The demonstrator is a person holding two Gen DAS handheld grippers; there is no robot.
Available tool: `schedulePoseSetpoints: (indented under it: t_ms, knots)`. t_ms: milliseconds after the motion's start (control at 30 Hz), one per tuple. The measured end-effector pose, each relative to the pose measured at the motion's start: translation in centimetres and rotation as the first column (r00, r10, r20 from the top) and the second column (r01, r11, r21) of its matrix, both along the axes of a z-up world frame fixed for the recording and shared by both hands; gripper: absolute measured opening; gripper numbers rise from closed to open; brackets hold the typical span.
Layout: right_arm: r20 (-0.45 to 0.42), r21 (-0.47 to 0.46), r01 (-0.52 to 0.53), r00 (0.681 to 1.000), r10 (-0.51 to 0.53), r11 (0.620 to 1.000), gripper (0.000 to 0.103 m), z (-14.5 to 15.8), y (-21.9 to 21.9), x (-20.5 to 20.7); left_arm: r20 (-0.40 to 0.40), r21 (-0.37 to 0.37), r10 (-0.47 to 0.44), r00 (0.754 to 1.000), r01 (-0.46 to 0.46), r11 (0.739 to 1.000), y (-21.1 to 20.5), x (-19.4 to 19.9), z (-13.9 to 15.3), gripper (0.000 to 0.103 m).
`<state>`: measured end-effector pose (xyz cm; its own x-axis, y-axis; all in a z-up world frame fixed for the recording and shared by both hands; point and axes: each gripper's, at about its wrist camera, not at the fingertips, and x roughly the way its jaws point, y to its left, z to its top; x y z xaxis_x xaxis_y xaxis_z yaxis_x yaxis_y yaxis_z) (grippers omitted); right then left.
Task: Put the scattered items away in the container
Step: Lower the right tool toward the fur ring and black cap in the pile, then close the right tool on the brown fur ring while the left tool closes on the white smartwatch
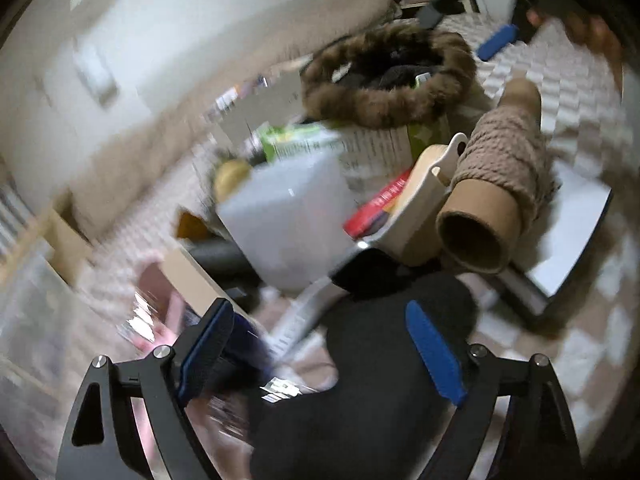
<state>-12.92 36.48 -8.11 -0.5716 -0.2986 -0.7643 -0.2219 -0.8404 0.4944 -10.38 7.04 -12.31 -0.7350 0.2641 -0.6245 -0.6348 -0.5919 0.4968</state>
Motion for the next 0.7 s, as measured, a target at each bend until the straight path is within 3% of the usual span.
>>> schedulePoseSetpoints:
  t_ms: [133, 233, 333, 400, 500, 567, 667, 700]
  knots:
    - [0.034, -0.065, 0.009, 0.999, -0.007, 0.998, 0.073, -1.0, 0.3, -0.8, -0.167, -0.086, -0.072, 0.983, 0.059, 0.995, 0.6, 1.3, -0.9, 0.089]
    - [0.079, -0.11, 0.026, 0.997, -0.017, 0.994, 0.055, -2.1, 0.7, -1.1, -0.194, -0.134, -0.124, 0.973, 0.099, 0.986, 0.9, 2.0, -1.6, 0.089]
    - [0.116, -0.158, 0.014, 0.993, 0.004, 0.987, 0.045, -2.8, 0.7, -1.1, -0.217, -0.17, -0.162, 0.963, 0.126, 0.977, 1.1, 2.5, -2.2, 0.089]
    - [0.139, -0.227, 0.004, 0.99, 0.028, 0.974, 0.04, -3.3, 0.6, -0.9, -0.248, -0.203, -0.19, 0.95, 0.141, 0.969, 1.1, 2.9, -2.7, 0.089]
    - [0.156, -0.302, -0.01, 0.986, 0.06, 0.953, 0.04, -3.4, 0.2, -0.6, -0.286, -0.241, -0.221, 0.933, 0.153, 0.958, 1.3, 3.3, -3.2, 0.089]
    - [0.141, -0.316, -0.029, 0.987, 0.077, 0.948, 0.04, -3.0, -0.3, -0.6, -0.321, -0.245, -0.23, 0.919, 0.154, 0.957, 1.5, 3.5, -3.3, 0.087]
    - [0.121, -0.309, -0.041, 0.989, 0.082, 0.95, 0.039, -2.7, -1.2, -1.2, -0.361, -0.258, -0.244, 0.9, 0.155, 0.954, 2.0, 3.4, -3.3, 0.077]
    - [0.119, -0.301, -0.043, 0.99, 0.082, 0.953, 0.034, -2.8, -1.4, -1.5, -0.363, -0.267, -0.25, 0.898, 0.157, 0.951, 2.2, 3.3, -3.4, 0.077]
